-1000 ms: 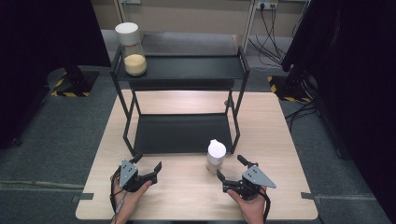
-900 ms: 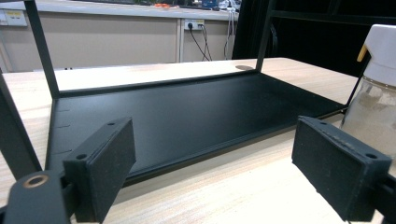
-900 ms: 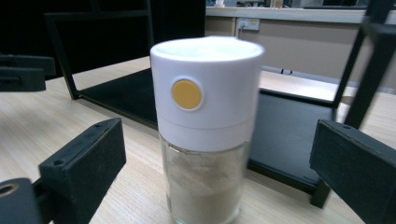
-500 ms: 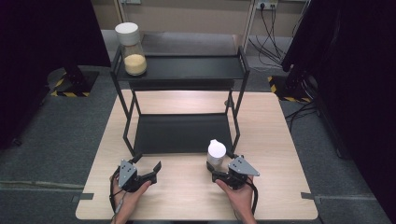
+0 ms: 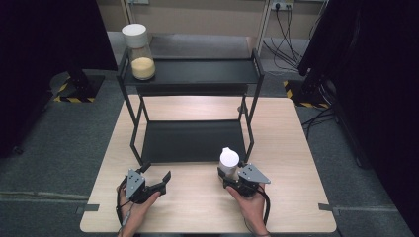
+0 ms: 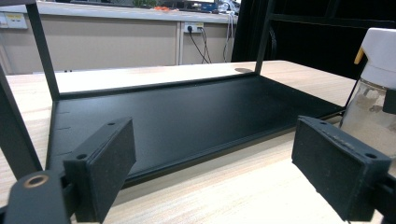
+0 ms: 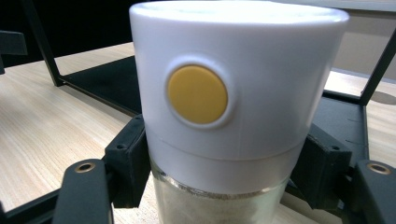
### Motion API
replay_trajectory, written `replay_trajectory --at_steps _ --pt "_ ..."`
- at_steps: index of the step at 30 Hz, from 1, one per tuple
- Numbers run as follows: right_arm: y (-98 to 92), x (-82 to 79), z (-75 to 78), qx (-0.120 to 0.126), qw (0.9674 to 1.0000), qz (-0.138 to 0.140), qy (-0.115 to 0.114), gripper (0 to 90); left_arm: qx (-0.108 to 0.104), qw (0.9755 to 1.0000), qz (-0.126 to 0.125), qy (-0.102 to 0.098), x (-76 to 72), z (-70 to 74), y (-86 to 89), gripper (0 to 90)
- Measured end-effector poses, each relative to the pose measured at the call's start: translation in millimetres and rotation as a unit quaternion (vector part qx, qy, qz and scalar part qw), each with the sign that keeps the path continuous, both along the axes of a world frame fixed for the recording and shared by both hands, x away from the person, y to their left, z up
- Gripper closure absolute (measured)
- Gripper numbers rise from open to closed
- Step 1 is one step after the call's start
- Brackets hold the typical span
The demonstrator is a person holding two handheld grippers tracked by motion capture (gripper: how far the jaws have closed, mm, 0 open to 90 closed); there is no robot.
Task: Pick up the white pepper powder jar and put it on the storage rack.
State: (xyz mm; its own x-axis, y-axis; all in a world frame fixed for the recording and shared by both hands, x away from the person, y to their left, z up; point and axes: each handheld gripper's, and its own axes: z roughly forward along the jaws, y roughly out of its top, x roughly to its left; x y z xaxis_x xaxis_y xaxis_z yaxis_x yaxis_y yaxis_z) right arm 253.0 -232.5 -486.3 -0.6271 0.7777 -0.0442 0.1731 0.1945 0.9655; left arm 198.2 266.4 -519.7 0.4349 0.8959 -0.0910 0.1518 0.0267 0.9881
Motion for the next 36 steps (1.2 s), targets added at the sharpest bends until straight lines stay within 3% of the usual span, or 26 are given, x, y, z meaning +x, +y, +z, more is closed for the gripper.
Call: replay_trajectory --at_steps 4,15,36 --pt "-0.8 -2.9 0.3 0.015 0.9999 -0.005 0.0 30.8 0.0 1.0 0.0 0.0 0.0 -0.1 0.2 13.0" --pt "-6.2 -15.3 16.2 0.04 0.9984 -0.02 -0.035 30.8 0.0 1.0 0.001 -0.003 -0.9 -0.8 -0.7 13.0" --pt "-14.4 -13.2 53.2 0.071 0.9935 -0.037 -0.081 30.9 -0.001 1.0 0.002 -0.004 -1.1 -1.1 -0.6 13.0"
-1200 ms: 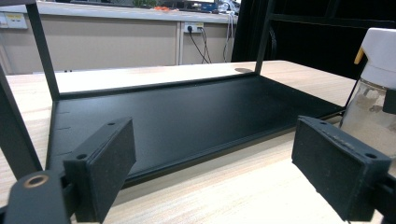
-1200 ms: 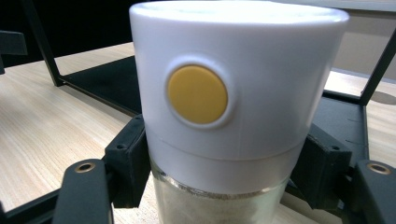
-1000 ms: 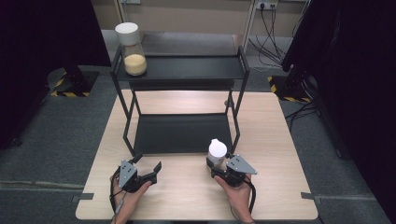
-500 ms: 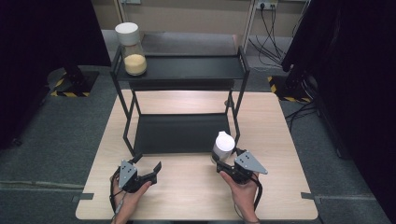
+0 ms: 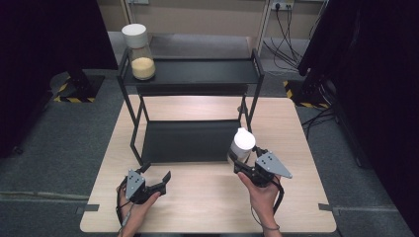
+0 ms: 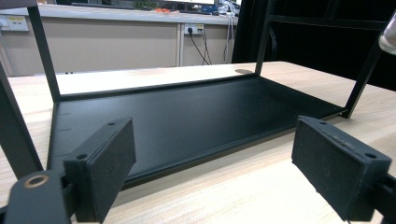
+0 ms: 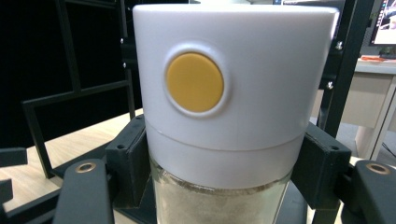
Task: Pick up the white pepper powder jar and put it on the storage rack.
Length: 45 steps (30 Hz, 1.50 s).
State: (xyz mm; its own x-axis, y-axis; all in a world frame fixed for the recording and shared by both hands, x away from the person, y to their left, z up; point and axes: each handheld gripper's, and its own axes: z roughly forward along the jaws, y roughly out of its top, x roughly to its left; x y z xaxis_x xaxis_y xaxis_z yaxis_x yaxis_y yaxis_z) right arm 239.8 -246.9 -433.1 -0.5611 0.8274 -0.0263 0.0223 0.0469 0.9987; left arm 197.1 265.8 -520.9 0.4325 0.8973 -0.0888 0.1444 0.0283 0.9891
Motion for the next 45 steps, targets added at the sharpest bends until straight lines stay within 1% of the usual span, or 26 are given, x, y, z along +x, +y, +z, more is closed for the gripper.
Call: replay_trajectory --at_steps 9,17,21,26,34,45 --pt "-0.2 3.4 15.1 0.007 0.9998 -0.002 -0.017 30.9 -0.001 1.0 0.0 0.0 0.0 -0.1 0.1 13.0" --pt "0.9 8.1 31.8 0.015 0.9994 -0.004 -0.032 30.9 -0.001 1.0 0.0 0.0 0.0 -0.1 0.1 13.0" --pt "3.6 8.8 40.9 0.01 0.9989 -0.011 -0.045 30.9 -0.001 1.0 0.0 0.001 0.2 0.1 0.3 13.0" --pt "4.0 11.9 49.2 0.013 0.9984 -0.012 -0.054 30.9 -0.002 1.0 0.0 0.001 0.3 0.0 0.5 13.2" --pt "4.3 17.3 59.1 0.022 0.998 -0.012 -0.058 30.9 -0.002 1.0 0.0 0.001 0.3 -0.1 0.6 13.2" --pt "7.4 24.7 76.1 0.025 0.9972 -0.014 -0.068 31.0 -0.004 1.0 -0.001 0.001 0.3 -0.3 1.0 13.2"
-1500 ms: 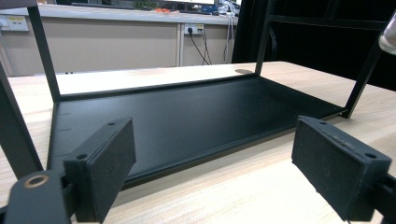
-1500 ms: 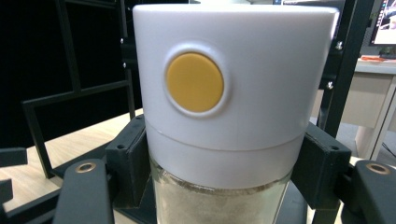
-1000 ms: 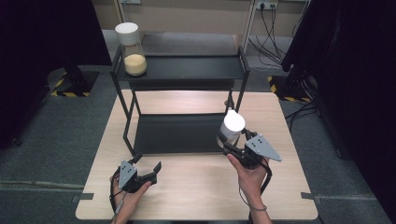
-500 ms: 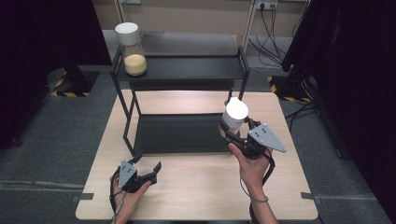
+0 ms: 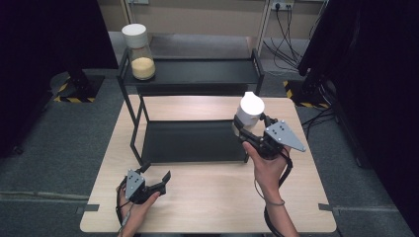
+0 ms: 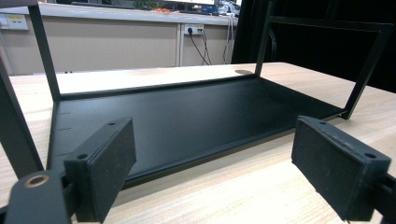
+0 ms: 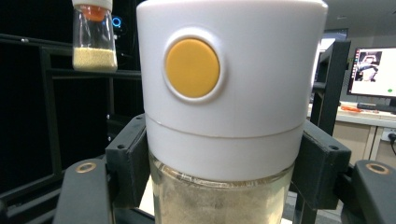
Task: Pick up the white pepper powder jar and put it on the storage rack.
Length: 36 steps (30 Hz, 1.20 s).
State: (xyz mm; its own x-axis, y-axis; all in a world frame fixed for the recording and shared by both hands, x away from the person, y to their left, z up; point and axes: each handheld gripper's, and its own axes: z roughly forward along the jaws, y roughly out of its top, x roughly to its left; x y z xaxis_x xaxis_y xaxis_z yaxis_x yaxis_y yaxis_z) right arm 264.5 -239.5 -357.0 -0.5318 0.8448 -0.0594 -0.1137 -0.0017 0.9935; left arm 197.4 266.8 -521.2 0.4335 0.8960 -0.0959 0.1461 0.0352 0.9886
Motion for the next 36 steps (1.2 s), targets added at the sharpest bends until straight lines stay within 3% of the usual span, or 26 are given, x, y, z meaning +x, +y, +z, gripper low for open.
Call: replay_trajectory --at_steps 36 --pt "13.4 22.4 47.7 0.004 0.9998 -0.008 -0.018 31.0 -0.003 1.0 0.0 -0.001 -0.3 -0.8 0.6 13.2"
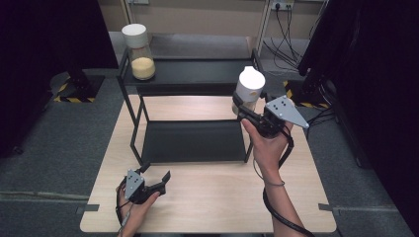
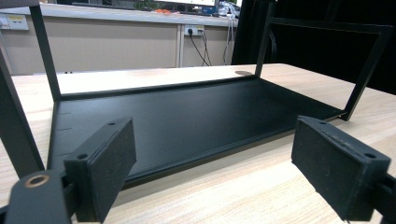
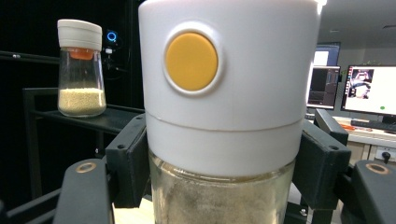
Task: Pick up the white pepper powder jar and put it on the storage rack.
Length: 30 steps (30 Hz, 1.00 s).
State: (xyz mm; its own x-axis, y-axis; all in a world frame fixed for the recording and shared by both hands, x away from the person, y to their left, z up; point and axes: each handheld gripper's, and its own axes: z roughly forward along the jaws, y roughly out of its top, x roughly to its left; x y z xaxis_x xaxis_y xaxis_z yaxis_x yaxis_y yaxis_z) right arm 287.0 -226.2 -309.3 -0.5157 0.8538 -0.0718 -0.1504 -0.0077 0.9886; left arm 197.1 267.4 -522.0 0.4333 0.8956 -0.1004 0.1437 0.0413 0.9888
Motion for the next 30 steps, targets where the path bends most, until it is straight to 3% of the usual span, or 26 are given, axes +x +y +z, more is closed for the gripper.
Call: replay_trajectory --at_steps 30 --pt "8.1 22.3 31.7 0.008 0.9999 -0.008 0.005 31.0 -0.004 1.0 0.002 0.001 -0.2 -0.5 0.5 13.2"
